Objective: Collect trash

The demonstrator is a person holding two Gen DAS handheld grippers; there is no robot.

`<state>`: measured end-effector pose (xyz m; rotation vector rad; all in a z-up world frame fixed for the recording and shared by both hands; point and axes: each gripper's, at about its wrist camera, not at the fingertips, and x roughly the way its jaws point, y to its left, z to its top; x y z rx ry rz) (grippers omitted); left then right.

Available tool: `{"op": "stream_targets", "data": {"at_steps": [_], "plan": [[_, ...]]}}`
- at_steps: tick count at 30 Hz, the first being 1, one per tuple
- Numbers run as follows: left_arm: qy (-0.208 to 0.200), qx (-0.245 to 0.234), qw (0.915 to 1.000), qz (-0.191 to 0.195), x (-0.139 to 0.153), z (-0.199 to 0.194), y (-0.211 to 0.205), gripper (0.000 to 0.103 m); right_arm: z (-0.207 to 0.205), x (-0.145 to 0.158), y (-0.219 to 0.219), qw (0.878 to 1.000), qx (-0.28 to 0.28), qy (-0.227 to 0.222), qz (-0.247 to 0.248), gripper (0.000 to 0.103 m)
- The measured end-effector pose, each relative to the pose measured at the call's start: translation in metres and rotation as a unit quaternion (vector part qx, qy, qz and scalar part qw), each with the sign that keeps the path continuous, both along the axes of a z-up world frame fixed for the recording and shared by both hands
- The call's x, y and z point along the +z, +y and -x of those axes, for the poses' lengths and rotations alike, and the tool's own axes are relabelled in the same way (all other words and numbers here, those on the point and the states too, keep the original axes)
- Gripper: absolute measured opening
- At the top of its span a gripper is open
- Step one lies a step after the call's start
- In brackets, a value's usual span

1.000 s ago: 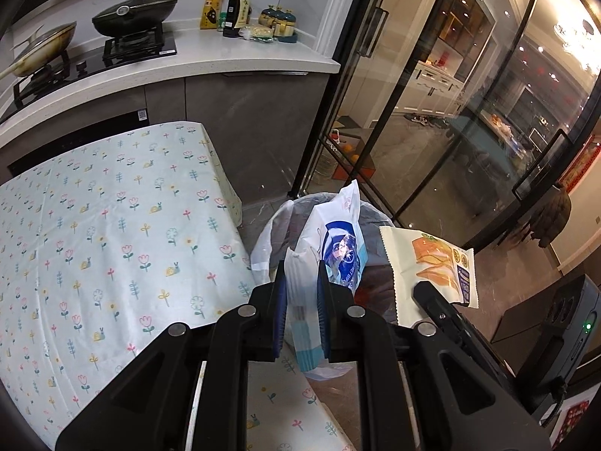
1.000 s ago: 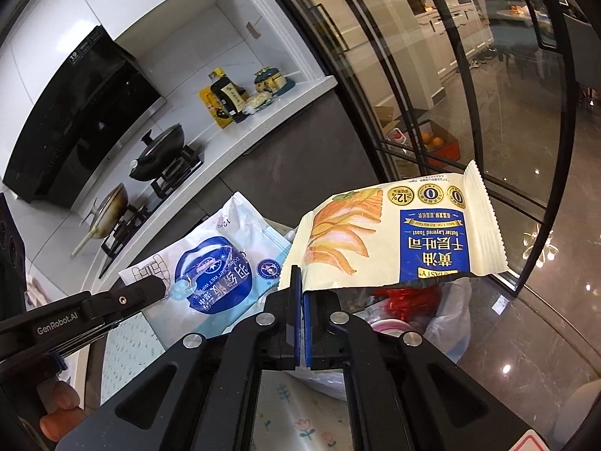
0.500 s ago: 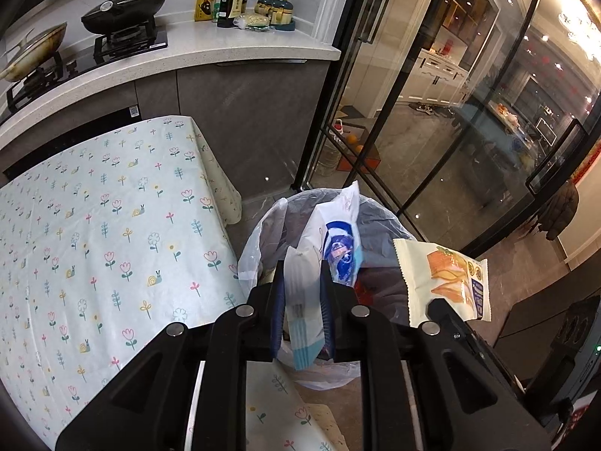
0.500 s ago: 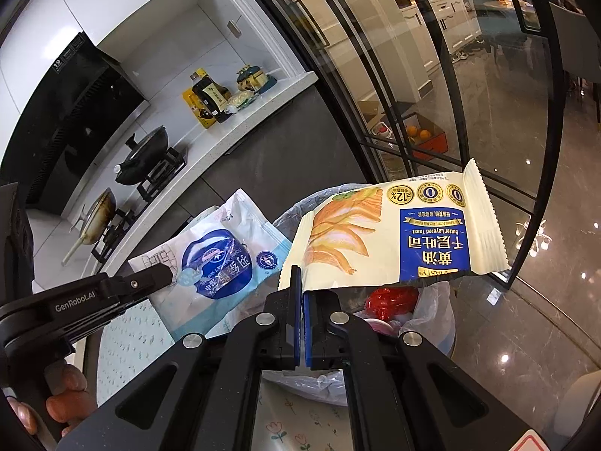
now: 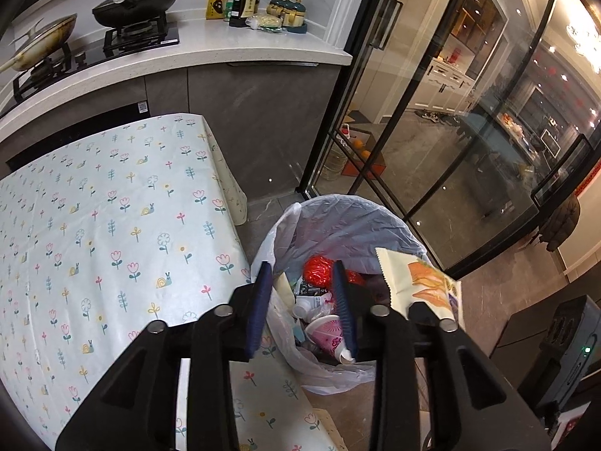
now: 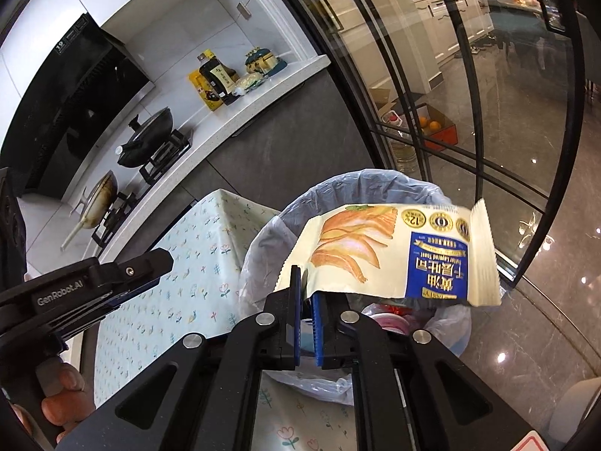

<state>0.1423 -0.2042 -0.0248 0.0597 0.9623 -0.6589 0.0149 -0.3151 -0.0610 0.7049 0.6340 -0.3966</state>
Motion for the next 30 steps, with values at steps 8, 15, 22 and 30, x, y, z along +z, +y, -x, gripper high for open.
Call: {"op": "stream_targets", "data": {"at_steps": [8,15,22,30], "plan": [[0.001,0.025,0.9997,0.002,-0.002,-0.002,0.021,0.044,-0.022,-0.023,0.011,0.999,0.023,0.031,-0.021,0.042],[0.008,0.036,0.9993,-0.003,-0.009,-0.004,0.034,0.044,-0.018,-0.039,0.022,0.998,0.031,0.050,-0.022,0.042],[0.004,0.041,0.9991,-0.006,-0.008,0.005,0.040,0.048,-0.004,-0.018,0.026,0.998,0.031,0.052,0.013,0.043],[-0.015,0.052,0.9985,-0.014,0.000,0.022,0.051,0.062,0.016,0.005,0.033,0.996,0.032,0.063,0.047,0.057]]}}
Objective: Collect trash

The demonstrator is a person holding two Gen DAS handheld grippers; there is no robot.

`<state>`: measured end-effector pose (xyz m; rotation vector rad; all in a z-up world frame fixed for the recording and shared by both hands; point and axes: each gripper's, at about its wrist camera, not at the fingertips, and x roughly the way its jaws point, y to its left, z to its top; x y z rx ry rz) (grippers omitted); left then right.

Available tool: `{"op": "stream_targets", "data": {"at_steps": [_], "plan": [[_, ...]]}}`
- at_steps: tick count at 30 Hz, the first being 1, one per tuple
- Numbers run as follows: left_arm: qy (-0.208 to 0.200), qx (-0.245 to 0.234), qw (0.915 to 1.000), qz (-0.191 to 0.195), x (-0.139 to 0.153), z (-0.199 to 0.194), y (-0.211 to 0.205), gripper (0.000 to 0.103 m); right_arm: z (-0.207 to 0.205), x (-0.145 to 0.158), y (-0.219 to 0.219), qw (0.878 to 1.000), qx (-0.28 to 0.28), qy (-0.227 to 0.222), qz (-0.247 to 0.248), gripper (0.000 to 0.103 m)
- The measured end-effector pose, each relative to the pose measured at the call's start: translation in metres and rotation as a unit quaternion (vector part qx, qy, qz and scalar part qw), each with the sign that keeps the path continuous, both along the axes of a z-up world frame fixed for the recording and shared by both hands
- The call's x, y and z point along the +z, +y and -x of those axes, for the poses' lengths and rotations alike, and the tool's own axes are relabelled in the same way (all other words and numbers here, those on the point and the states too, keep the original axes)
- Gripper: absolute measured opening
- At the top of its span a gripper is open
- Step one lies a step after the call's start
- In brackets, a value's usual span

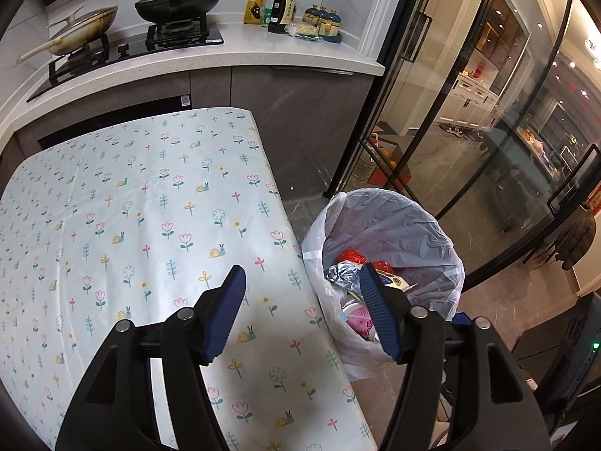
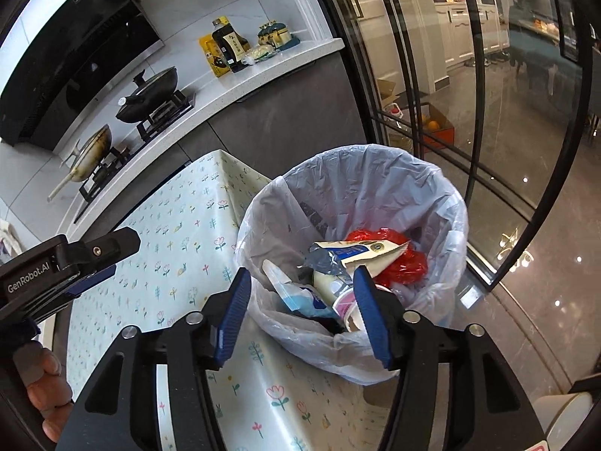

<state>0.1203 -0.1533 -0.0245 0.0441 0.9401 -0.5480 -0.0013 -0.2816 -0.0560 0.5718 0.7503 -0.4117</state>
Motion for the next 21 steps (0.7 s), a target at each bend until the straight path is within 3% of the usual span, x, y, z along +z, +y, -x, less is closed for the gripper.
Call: {"op": "stream_targets", "data": {"at_steps": [11,14,21], "plan": [[-0.032,0.023,0.9989,-0.027,0.007,0.025,0.019,0.078,0.029,0.018,0.010,0.999,-0.015,0.017,0.033,0.079],[-0.051,0.032,0.9974,-0.039,0.009,0.034,0.023,0.085,0.036,0.019,0.012,0.999,-0.017,0.022,0.030,0.081],[-0.068,0.035,0.9952,-0.062,0.010,0.050,0.029,0.090,0.043,0.018,0.024,0.999,0.007,0.040,0.025,0.084]]}}
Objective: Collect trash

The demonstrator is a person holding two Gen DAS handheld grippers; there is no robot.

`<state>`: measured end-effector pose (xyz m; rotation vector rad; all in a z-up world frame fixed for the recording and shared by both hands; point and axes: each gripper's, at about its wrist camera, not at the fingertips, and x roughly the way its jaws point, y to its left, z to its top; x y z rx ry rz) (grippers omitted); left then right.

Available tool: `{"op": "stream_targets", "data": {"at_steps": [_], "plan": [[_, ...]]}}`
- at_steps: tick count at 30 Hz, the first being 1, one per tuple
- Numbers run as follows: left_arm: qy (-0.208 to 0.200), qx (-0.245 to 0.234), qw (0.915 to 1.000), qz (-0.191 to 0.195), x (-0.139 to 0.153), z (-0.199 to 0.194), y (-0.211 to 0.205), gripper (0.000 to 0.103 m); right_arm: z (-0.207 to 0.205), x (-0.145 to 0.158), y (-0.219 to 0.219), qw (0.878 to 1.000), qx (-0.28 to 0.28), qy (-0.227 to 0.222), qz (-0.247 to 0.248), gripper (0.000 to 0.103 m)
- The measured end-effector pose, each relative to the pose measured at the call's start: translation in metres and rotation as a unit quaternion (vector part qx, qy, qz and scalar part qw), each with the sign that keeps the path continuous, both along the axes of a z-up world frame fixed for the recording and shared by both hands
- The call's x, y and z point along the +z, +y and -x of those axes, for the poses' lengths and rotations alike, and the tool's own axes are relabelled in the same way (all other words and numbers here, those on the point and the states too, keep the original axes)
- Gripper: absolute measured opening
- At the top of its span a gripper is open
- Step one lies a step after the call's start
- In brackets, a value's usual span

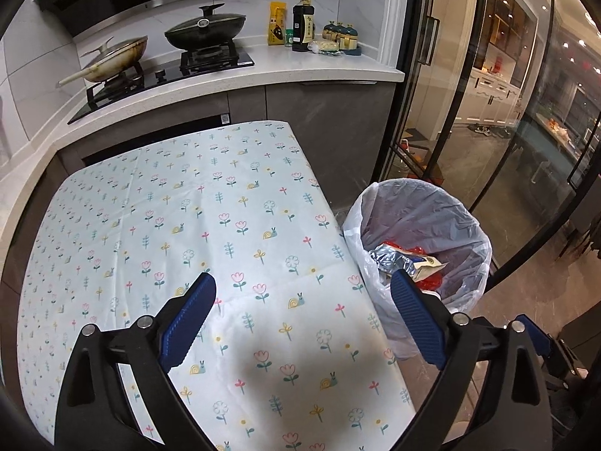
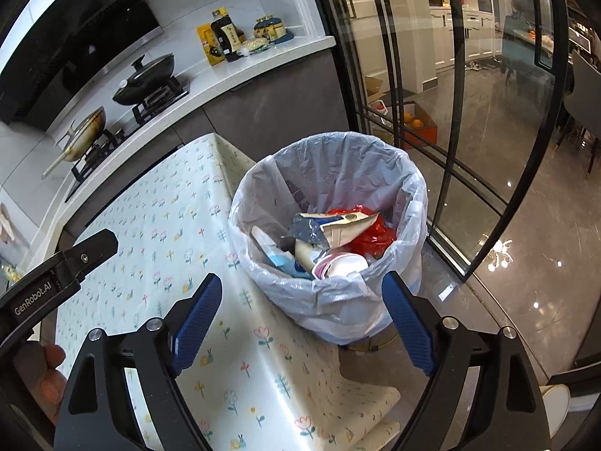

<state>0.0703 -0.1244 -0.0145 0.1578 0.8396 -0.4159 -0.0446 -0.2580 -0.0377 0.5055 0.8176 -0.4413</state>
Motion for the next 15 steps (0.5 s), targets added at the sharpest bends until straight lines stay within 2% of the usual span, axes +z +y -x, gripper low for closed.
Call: {"op": "stream_targets", "data": {"at_steps": [4,7,15], "plan": [[-0.005,0.004,1.0000,-0.008,0.001,0.007,0.004,0.091,0.004,0.000,0.005,1.000,0.004,0.006,0.000,0.087],[-0.008,0.009,0.9999,-0.012,0.000,0.011,0.007,0.093,0.007,0.001,0.006,1.000,0.001,0.007,0.005,0.097],[-0.010,0.016,0.9996,-0.022,-0.004,0.019,0.009,0.093,0.012,0.002,0.007,1.000,0.000,0.008,0.012,0.096]]}}
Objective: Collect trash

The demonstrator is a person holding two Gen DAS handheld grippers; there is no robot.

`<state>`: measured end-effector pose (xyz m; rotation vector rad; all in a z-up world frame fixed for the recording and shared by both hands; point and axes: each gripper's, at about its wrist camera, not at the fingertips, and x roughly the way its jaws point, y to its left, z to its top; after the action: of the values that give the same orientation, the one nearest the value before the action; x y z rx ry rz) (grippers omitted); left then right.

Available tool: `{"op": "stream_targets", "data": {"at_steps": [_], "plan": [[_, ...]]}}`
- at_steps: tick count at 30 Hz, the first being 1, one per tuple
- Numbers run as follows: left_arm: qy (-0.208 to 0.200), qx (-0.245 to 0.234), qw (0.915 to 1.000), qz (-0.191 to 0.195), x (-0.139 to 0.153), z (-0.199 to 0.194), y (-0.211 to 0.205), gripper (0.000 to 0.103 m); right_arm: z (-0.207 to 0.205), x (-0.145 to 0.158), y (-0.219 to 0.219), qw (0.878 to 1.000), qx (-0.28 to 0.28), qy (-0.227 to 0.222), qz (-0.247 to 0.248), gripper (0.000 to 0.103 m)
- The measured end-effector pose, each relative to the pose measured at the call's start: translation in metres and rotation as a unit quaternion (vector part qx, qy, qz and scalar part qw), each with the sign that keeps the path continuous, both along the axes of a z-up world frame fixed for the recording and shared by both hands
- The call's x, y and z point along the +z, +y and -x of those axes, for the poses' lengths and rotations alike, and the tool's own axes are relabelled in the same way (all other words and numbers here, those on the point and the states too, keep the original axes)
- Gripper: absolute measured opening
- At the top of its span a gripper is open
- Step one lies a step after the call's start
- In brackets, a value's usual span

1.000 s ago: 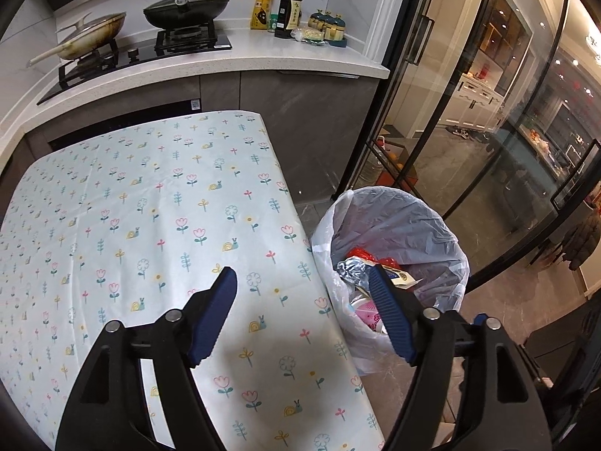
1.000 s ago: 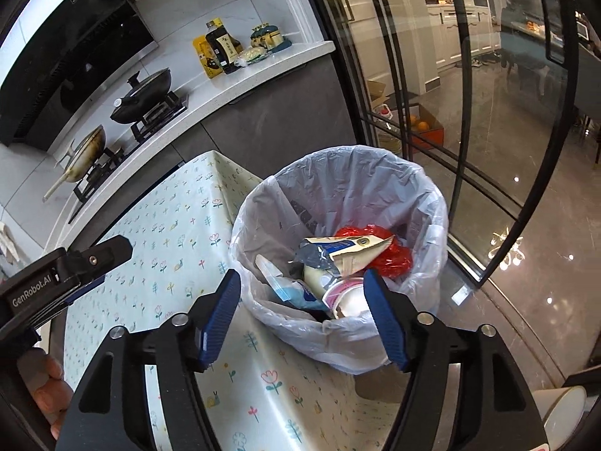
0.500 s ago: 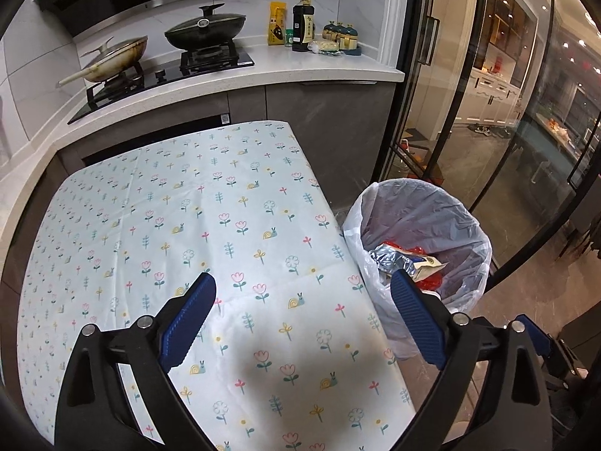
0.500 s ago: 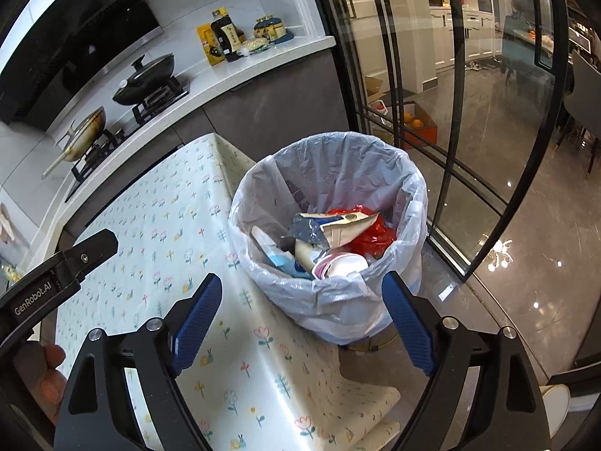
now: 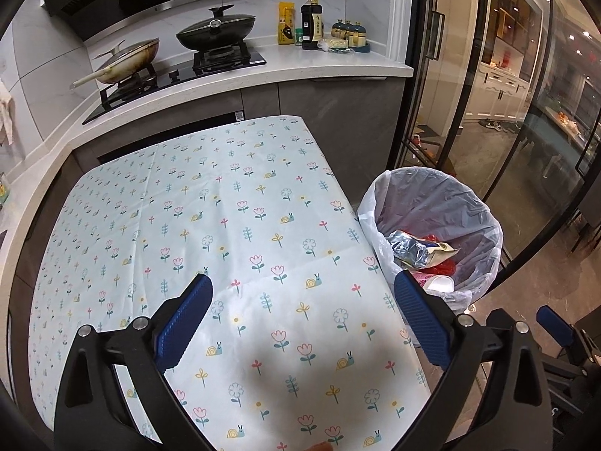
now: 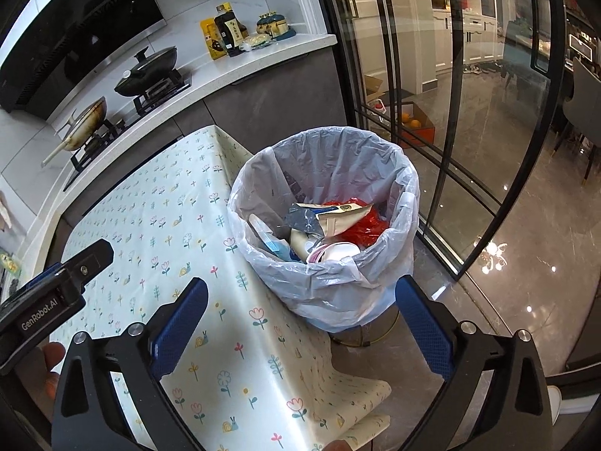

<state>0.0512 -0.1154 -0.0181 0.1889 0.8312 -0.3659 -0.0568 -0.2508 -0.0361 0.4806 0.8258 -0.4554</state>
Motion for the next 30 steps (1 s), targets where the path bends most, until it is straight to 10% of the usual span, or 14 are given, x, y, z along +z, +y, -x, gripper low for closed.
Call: {"op": "stream_targets", "data": {"at_steps": [30], "plan": [[0.005,0.012,0.9994,-0.032,-0.020,0.015,0.002,0.093,0.005,-0.005,0.014,0.999,0.029,0.030,0.034,0.097]]}}
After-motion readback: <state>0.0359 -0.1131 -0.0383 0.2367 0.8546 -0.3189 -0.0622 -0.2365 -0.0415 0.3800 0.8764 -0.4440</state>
